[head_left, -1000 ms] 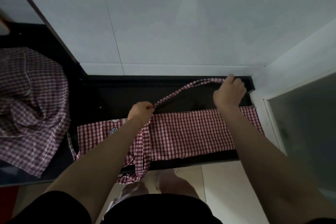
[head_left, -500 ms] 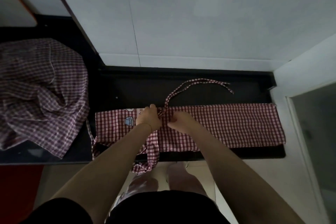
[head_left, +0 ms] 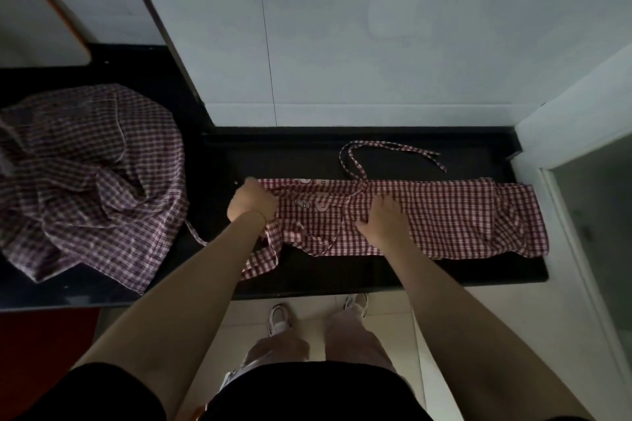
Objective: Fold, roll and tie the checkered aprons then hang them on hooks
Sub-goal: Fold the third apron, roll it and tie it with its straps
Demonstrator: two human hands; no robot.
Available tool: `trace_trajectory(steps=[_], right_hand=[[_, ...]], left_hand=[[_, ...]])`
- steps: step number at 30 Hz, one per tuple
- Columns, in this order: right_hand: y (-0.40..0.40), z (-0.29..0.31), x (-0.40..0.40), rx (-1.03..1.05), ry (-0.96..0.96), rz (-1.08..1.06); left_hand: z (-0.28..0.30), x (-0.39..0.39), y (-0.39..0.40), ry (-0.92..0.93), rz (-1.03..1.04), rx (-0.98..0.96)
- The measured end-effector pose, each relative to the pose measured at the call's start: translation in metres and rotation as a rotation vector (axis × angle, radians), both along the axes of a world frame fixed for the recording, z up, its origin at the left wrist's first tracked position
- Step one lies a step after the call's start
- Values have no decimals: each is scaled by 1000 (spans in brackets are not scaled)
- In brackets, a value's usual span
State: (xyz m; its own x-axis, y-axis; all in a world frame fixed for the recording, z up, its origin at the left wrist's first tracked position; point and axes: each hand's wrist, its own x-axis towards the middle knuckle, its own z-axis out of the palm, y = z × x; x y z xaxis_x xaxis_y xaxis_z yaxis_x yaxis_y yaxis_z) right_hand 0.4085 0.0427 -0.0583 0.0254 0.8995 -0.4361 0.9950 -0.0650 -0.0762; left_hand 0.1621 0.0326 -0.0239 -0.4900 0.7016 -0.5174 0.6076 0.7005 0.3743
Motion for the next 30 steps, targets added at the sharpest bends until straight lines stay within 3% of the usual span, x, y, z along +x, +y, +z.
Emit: trace_trajectory(steps=[5,8,12,16,19,21,23,25,27,30], right_hand=[[-20,2,-26,-99,-9,43],[-26,-1,-33,-120,3,14],[-21,-6,-27,-133,2,-33],[-15,-3,-33,-157,-18,-49],[-14,-4,-46,-162,-34,-42],[-15,-5,-57,-159,-36,-24],[-15,-8,-64,-119,-48,21],[-19,-14,-64,7,-34,91],[-24,-19,-58,159,39,125],[-27,-26,-43,196,102,74]], left_hand=[[13,-17,10,-163,336,257],[20,-25,15,-221,442,317],[22,-39,9,-100,494,314],[16,-41,9,158,495,600],[18,-26,10,176,287,793],[14,-5,4,93,-37,792],[3,18,-5,-20,-365,597],[-15,30,-16,-8,-597,299],[-34,31,-23,58,-745,75],[-51,26,-25,177,-811,-25]])
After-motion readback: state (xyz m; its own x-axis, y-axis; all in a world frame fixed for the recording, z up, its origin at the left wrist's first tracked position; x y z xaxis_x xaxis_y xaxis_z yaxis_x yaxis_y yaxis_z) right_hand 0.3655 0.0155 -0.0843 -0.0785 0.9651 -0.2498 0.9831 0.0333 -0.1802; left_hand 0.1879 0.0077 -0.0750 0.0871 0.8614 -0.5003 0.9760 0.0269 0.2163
